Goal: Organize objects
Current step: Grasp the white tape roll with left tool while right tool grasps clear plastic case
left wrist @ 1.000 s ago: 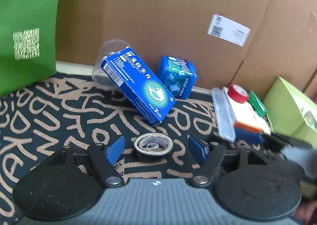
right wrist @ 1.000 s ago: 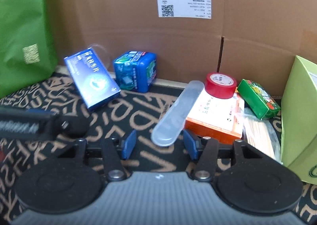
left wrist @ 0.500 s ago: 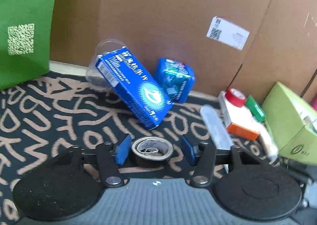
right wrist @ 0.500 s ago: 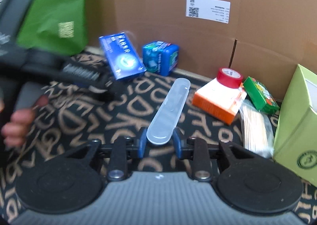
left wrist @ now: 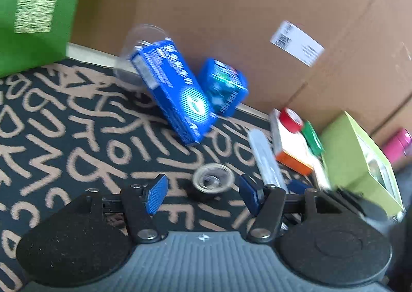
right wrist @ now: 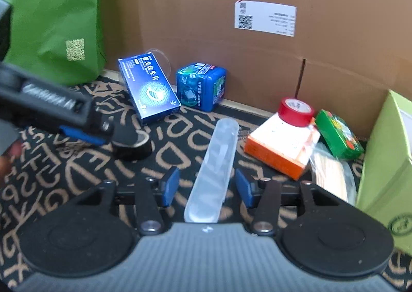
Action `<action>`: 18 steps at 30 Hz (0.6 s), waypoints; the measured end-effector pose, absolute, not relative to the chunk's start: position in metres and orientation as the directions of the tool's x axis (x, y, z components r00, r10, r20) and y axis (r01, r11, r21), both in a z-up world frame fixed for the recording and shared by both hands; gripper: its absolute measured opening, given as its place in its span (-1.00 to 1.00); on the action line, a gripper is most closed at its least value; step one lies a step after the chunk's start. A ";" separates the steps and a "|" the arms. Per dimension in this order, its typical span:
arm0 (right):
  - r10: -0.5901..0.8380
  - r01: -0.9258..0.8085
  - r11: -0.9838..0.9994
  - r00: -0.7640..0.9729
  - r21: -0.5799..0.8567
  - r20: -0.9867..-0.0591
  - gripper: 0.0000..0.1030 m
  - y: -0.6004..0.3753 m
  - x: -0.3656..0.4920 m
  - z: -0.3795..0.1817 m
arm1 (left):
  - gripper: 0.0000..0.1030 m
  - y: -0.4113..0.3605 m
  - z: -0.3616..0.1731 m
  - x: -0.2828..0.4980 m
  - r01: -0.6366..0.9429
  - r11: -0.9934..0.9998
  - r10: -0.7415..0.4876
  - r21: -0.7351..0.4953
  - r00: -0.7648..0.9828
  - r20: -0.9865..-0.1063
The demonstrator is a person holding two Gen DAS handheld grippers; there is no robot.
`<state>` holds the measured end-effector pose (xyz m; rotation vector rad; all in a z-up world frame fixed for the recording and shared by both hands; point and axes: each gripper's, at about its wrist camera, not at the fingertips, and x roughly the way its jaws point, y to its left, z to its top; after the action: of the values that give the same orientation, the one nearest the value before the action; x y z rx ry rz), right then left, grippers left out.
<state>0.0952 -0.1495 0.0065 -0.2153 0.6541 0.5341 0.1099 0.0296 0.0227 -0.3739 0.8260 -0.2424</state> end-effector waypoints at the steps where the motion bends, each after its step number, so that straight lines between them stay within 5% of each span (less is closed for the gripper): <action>1: 0.399 -0.534 0.845 0.667 -0.030 -0.630 -0.06 -0.147 0.098 0.005 | 0.24 0.025 0.022 0.109 0.075 0.915 -0.344 -0.397 0.662 -0.666; 7: 0.409 -0.556 0.831 0.650 -0.033 -0.641 -0.36 -0.151 0.094 0.003 | 0.20 0.015 0.018 0.109 0.109 0.931 -0.322 -0.349 0.698 -0.639; 9: 0.414 -0.565 0.824 0.644 -0.036 -0.643 -0.37 -0.159 0.088 0.003 | -0.02 0.011 0.018 0.109 0.151 0.932 -0.341 -0.329 0.677 -0.653; 10: 0.419 -0.569 0.821 0.642 -0.033 -0.643 -0.37 -0.163 0.085 0.003 | -0.31 0.009 0.019 0.112 0.171 0.932 -0.350 -0.321 0.663 -0.662; 18: 0.420 -0.547 0.837 0.653 -0.009 -0.630 -0.37 -0.175 0.081 0.005 | -0.29 -0.005 0.016 0.108 0.207 0.936 -0.348 -0.285 0.677 -0.649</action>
<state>0.0815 -0.1747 0.0052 -0.2054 0.6593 0.5527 0.1077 -0.0045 0.0162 -0.1947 0.7669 -0.3141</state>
